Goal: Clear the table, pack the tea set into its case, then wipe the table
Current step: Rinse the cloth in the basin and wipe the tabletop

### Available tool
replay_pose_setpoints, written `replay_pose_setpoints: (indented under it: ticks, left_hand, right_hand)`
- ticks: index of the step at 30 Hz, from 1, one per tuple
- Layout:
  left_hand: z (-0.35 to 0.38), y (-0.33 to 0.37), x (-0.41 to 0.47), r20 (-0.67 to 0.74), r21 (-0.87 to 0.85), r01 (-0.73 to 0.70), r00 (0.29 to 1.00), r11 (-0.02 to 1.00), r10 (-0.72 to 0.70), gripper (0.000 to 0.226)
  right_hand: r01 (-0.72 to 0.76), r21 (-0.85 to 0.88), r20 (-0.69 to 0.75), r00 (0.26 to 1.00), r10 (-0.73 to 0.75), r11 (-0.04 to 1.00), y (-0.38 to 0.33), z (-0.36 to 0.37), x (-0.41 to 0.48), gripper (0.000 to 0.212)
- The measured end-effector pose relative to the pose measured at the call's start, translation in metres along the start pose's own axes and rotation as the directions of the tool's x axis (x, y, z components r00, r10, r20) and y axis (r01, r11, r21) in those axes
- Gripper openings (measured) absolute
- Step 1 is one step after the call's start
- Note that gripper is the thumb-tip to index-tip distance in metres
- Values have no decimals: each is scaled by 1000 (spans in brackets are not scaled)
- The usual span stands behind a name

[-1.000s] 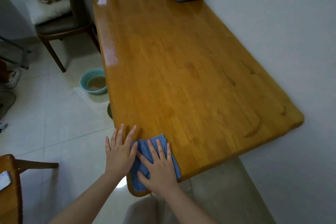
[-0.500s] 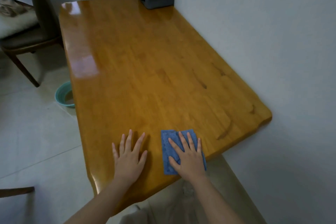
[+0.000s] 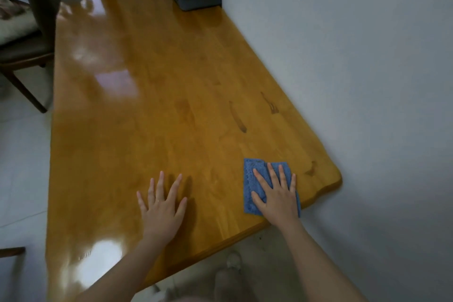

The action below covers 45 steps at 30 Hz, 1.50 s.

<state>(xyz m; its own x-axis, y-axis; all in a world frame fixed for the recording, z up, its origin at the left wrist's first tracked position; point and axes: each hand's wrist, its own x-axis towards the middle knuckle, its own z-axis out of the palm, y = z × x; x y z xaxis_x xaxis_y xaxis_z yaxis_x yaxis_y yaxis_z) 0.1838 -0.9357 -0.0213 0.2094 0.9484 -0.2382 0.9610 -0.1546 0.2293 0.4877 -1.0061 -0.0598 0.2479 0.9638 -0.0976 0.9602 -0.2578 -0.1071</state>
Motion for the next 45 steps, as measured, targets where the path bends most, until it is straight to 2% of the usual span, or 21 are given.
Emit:
replay_pose_setpoints:
  ticks: [6,11,16,22,26,30,35,38,45]
  left_hand:
    - [11,26,4,-11,-17,78,997,997,-78,70]
    - [15,40,4,-30,-25,106,994,994,-107,68]
    - [8,35,0,-26,-14,95,995,995,-95,66]
    - [2,22,-3,-29,-17,63,998,998,-64,70]
    - [-3,16,-6,8,-13,4,1000,1000,-4,73]
    - [-10,15,-9,37,1,-51,998,999,51,76]
    - [-17,17,-10,19,4,-106,994,994,106,72]
    - [-23,26,-6,58,58,-132,990,990,129,72]
    - [-10,54,3,64,58,-59,996,997,55,73]
  right_hand:
    - [10,1,17,1000,-10,1000,39,-14,39,65]
    - [-73,33,38,997,72,997,30,-20,49,70]
    - [-98,44,-17,995,98,994,20,-20,52,68]
    - [-143,18,56,988,142,990,-5,-15,41,69]
    - [-53,57,-8,999,54,997,-49,-5,4,63]
    - [1,45,0,1000,-1,999,-70,0,-22,63]
    - [-24,22,27,999,23,999,-52,-2,-27,63]
    - [-58,24,31,998,57,998,-29,-5,-25,63]
    - [-114,-13,62,991,115,993,50,-17,-7,63]
